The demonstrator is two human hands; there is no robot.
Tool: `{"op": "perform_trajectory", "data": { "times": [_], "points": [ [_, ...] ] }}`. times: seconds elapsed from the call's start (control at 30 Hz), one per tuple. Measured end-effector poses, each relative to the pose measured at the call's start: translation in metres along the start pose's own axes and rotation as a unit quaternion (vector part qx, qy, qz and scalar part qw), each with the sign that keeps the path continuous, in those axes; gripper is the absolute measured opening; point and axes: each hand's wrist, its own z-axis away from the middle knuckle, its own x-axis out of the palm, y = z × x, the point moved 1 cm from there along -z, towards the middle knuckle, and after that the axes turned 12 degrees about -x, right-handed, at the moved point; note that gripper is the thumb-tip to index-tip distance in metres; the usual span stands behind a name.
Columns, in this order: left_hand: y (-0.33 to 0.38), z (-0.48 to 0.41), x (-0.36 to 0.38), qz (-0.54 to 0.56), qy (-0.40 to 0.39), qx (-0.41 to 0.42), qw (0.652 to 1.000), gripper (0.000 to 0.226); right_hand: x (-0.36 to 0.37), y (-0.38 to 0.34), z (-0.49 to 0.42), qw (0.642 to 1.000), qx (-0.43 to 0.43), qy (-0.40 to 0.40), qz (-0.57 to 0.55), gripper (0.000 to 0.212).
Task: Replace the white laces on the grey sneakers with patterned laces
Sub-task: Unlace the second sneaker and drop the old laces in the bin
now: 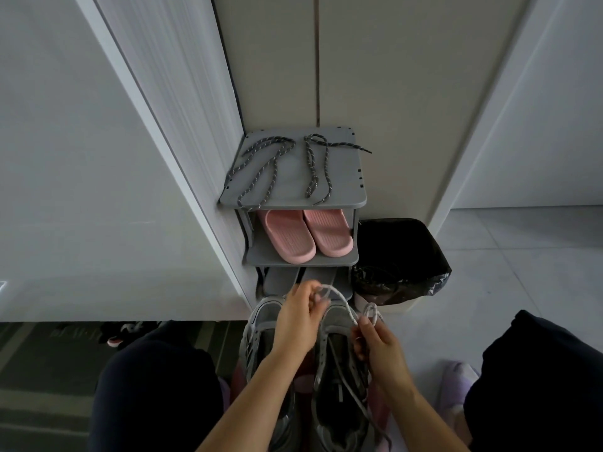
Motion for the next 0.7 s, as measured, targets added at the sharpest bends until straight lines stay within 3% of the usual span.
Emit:
{"op": "perform_trajectory", "data": {
  "times": [0.07, 0.13, 0.27, 0.33, 0.47, 0.53, 0.7],
  "points": [
    [-0.025, 0.0, 0.014, -0.116, -0.063, -0.096, 0.987, 0.031, -0.003, 0.005, 0.0, 1.0, 0.016, 0.013, 0.002, 0.031],
    [-0.033, -0.002, 0.021, -0.213, -0.093, -0.101, 0.967, 0.027, -0.005, 0.007, -0.001, 1.0, 0.025, 0.014, -0.006, 0.03],
    [-0.023, -0.007, 0.025, -0.205, -0.094, -0.064, 0.972, 0.017, -0.004, 0.005, -0.001, 1.0, 0.029, -0.003, 0.002, 0.027],
    [-0.01, -0.008, 0.012, -0.151, -0.053, -0.044, 0.986, 0.014, -0.006, 0.007, -0.001, 0.999, 0.034, -0.002, -0.002, 0.028],
    [0.033, -0.015, -0.038, 0.086, 0.038, -0.006, 0.996, 0.013, -0.008, 0.011, -0.001, 0.999, 0.045, -0.001, -0.001, 0.031],
    [0.037, -0.018, -0.042, 0.103, 0.017, 0.003, 0.995, 0.007, -0.007, 0.011, -0.001, 0.999, 0.044, -0.002, 0.001, 0.029],
    [-0.015, -0.002, 0.016, -0.117, -0.13, -0.134, 0.975, 0.019, -0.01, 0.013, -0.002, 0.999, 0.048, -0.012, 0.005, 0.021]
  ]
}}
